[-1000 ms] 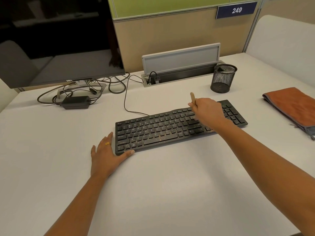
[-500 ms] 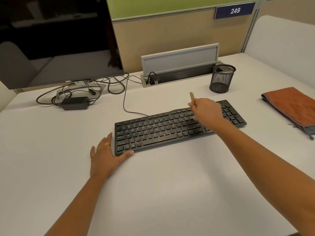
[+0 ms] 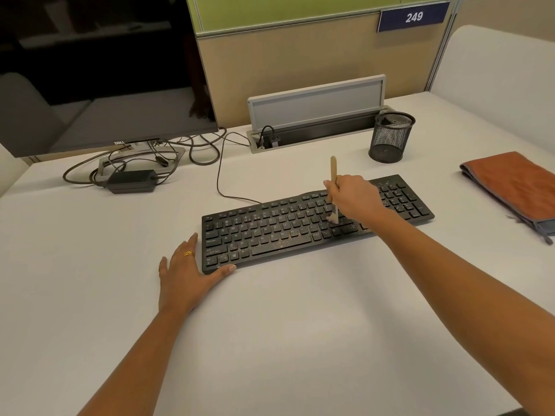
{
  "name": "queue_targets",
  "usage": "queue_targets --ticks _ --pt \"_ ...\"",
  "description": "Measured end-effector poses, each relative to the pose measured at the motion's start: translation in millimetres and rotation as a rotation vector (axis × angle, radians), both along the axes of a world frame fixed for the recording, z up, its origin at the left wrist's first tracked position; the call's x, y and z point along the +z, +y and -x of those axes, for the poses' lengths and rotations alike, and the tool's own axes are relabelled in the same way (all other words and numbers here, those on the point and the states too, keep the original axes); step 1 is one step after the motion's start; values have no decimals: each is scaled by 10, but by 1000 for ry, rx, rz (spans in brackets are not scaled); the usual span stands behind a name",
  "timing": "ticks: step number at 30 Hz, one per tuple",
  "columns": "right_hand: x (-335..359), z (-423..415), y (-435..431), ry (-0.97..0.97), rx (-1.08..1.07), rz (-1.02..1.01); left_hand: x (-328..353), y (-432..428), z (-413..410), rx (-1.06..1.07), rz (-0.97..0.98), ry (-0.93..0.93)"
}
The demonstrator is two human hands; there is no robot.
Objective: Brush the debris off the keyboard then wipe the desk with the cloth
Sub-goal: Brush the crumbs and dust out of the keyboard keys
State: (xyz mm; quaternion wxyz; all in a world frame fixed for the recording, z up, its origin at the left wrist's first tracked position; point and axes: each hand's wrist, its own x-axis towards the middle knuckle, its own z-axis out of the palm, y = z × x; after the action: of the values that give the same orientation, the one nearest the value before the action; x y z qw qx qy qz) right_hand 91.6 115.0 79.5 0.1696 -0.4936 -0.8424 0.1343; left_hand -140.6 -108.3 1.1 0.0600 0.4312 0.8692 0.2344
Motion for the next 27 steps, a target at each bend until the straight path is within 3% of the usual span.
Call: queue_targets --ticks 6,13,17,20,27 --pt "-22 -27 28 229 2 87 -2 -5 2 -2 -12 -1" --pt "31 -46 9 89 86 110 -2 -1 2 -1 -14 -1" --pt "30 -78 1 295 165 249 2 -6 0 -3 -17 0" --pt "23 -148 20 160 167 225 3 -4 0 -1 -15 -2" --pt "21 -243 112 -144 -104 -164 -5 -5 4 -1 -11 -2"
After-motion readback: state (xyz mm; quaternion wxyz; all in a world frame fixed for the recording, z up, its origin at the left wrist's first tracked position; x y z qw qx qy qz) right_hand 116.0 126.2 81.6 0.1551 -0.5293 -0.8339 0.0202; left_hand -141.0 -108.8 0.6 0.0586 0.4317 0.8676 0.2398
